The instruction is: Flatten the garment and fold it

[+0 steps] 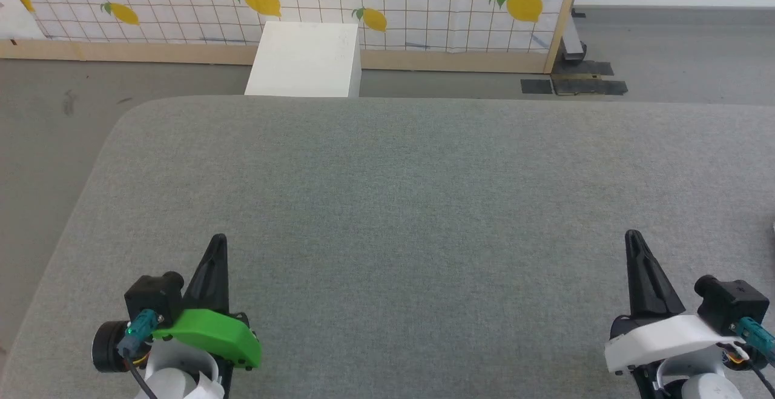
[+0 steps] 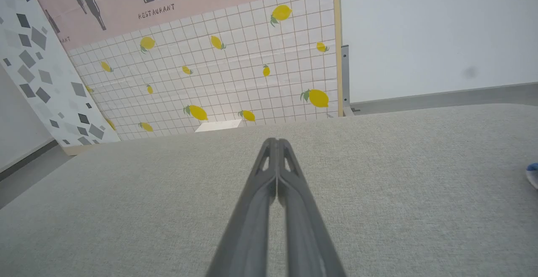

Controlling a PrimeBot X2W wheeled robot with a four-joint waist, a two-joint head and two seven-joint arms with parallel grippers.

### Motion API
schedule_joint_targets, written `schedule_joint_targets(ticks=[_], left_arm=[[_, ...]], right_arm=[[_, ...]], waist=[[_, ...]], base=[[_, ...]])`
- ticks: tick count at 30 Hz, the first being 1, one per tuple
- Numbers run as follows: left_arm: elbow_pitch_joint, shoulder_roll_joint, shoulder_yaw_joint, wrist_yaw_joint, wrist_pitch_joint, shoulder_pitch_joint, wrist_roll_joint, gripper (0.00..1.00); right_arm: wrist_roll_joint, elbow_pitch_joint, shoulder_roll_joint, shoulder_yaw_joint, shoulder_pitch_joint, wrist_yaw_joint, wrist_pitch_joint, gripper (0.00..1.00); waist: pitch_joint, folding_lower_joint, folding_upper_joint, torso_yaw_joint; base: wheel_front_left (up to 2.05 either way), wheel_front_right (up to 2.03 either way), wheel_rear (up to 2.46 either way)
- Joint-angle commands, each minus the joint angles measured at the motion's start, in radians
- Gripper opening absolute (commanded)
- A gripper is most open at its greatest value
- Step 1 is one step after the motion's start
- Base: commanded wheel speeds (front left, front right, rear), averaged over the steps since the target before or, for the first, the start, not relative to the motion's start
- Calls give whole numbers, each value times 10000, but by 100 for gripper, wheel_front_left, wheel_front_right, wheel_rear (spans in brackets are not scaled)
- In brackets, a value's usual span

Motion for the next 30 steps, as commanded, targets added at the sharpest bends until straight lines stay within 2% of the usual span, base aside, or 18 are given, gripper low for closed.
schedule_joint_targets(ticks=[1, 30], left_arm=[[-77, -71, 59, -11, 76, 71, 132, 0], [-600, -453, 419, -48, 603, 285, 948, 0]], right_arm=[[-130, -85, 1, 36, 19, 1, 75, 0], [-661, -526, 6, 193, 75, -3, 598, 0]], waist=[[-3, 0, 0, -6], [-53, 0, 0, -111]], base=[[0, 0, 0], [0, 0, 0]])
